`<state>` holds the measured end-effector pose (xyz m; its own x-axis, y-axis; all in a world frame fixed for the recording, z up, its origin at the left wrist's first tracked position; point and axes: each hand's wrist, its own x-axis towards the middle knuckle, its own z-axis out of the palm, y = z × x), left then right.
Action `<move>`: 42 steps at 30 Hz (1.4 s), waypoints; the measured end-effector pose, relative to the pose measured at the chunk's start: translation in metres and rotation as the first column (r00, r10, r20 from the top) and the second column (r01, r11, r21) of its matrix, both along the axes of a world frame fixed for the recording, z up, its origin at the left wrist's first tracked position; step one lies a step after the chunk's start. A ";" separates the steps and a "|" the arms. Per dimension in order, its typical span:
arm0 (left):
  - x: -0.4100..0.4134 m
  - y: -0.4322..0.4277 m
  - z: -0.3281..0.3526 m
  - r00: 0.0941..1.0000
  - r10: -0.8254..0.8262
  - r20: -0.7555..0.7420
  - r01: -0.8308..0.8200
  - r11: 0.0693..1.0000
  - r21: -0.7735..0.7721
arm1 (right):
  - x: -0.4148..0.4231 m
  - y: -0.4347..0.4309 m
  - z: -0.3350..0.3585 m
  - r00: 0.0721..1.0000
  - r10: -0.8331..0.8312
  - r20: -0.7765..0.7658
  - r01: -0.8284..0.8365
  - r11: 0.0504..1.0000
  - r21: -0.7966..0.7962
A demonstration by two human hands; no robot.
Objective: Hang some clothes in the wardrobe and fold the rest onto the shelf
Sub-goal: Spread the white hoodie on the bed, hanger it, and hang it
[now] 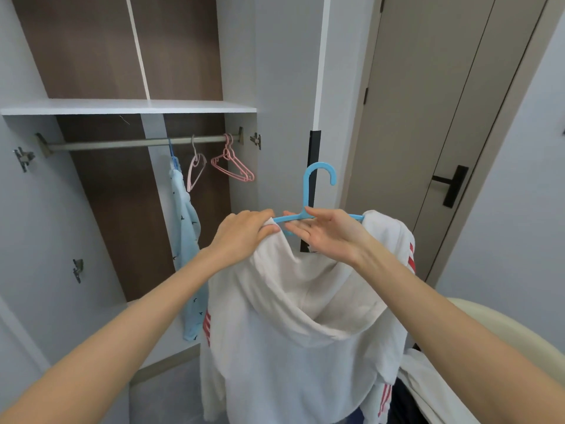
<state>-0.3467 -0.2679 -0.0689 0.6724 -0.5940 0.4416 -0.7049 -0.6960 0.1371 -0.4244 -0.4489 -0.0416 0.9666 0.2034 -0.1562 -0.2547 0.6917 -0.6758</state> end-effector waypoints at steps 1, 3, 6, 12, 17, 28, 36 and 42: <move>0.000 -0.001 -0.001 0.999 0.002 -0.053 -0.004 0.999 -0.041 | -0.001 -0.004 0.000 1.000 0.002 0.005 -0.002 0.998 -0.055; 0.002 -0.004 -0.002 0.993 0.010 -0.117 -0.019 0.997 -0.072 | -0.003 -0.013 -0.003 1.000 -0.005 0.005 0.005 0.997 -0.083; 0.003 -0.007 -0.006 0.992 0.067 -0.108 -0.078 0.992 -0.103 | -0.011 -0.027 -0.009 0.999 -0.048 0.011 0.049 0.994 -0.096; 0.012 0.005 -0.016 0.989 0.141 -0.041 -0.146 0.967 -0.210 | -0.018 -0.060 -0.040 0.804 -0.373 0.463 0.573 0.277 -0.771; 0.012 0.008 -0.013 0.994 0.053 -0.095 -0.073 0.971 -0.228 | -0.002 -0.069 -0.059 0.820 0.214 0.530 0.556 -0.515 -0.652; 0.004 -0.001 0.012 0.884 -0.197 -0.424 0.161 0.980 -0.118 | 0.016 -0.032 -0.053 0.710 0.421 0.565 0.704 -0.395 -0.591; -0.006 -0.005 -0.020 0.896 -0.124 -0.426 0.001 0.960 -0.278 | -0.006 -0.068 -0.075 0.720 -0.106 0.686 0.568 -0.479 -0.670; -0.012 -0.007 -0.015 0.898 -0.117 -0.425 -0.041 0.938 -0.343 | -0.029 -0.099 -0.095 0.817 -0.469 0.336 0.444 0.139 -0.885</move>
<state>-0.3585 -0.2747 -0.0842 0.8215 -0.4921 0.2881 -0.5444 -0.5264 0.6531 -0.4539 -0.5479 -0.1368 0.8224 -0.5609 0.0950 -0.1495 -0.3741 -0.9153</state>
